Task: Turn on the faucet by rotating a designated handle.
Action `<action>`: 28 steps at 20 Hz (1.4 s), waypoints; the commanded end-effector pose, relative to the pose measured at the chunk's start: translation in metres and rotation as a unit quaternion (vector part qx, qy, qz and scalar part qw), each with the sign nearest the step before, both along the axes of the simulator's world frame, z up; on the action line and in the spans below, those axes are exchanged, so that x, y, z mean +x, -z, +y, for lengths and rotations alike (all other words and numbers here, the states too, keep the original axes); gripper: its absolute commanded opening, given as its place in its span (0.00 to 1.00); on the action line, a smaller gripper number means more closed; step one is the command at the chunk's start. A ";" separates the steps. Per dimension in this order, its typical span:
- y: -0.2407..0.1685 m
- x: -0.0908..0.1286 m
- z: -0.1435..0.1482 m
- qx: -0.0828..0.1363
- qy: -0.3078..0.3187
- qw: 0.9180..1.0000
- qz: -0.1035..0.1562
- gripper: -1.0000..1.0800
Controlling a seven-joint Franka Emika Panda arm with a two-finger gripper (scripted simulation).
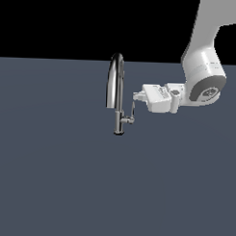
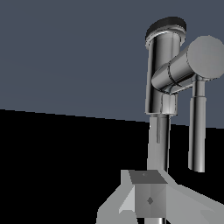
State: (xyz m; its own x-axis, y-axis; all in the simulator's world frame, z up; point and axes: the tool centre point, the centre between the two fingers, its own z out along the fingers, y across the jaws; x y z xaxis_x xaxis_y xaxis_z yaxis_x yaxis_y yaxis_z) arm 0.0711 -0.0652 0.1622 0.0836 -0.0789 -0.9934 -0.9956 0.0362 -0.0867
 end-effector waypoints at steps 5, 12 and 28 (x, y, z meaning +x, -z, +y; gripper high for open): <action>0.028 0.003 0.003 0.034 0.035 0.998 0.031 0.00; 0.034 0.004 0.005 0.041 0.042 0.998 0.037 0.00; 0.025 -0.032 0.010 0.041 0.042 0.998 0.037 0.00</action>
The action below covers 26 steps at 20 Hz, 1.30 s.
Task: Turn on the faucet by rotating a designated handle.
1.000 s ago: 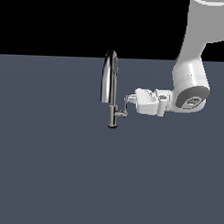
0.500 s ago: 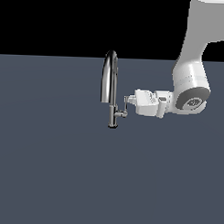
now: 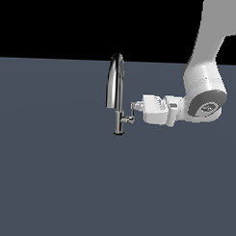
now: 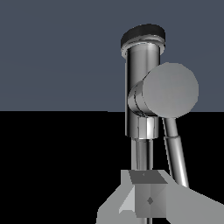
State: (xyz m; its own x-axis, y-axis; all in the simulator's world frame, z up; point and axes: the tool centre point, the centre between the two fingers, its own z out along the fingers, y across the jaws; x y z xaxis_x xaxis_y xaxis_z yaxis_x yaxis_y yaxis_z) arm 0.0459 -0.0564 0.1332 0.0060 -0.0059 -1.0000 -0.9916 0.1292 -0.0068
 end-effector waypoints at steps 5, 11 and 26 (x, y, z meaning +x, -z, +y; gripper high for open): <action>-0.007 -0.017 0.002 0.002 -0.003 1.000 0.000 0.00; 0.004 -0.030 0.007 0.002 -0.003 1.000 0.000 0.00; 0.039 -0.062 0.012 0.003 -0.005 1.000 -0.006 0.00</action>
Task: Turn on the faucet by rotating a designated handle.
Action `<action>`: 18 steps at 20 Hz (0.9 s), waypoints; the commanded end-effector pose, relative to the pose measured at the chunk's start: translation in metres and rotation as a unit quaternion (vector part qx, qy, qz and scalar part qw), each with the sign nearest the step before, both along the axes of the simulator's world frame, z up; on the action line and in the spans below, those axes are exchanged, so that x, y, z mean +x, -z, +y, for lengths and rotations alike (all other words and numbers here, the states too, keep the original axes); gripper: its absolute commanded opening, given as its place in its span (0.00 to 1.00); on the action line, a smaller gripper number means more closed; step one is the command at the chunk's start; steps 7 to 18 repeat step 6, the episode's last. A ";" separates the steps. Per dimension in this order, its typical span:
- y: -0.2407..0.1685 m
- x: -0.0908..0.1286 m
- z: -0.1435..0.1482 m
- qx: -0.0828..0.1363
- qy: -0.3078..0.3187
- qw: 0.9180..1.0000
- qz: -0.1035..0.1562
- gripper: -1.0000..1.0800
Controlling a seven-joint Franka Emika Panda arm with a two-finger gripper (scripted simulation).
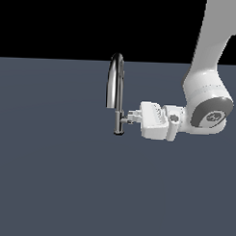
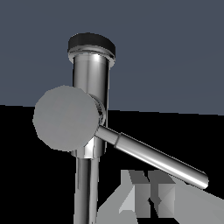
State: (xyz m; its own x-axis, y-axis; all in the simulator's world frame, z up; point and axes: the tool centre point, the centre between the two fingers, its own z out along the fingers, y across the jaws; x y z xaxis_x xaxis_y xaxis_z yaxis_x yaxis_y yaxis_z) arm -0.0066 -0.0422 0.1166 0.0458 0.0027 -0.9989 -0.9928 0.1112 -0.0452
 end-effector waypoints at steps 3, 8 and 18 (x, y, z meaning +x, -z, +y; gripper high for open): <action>0.042 -0.018 -0.004 -0.001 0.005 1.000 0.018 0.00; 0.054 -0.023 -0.005 -0.002 0.006 1.000 0.020 0.00; 0.054 -0.023 -0.005 -0.002 0.006 1.000 0.020 0.00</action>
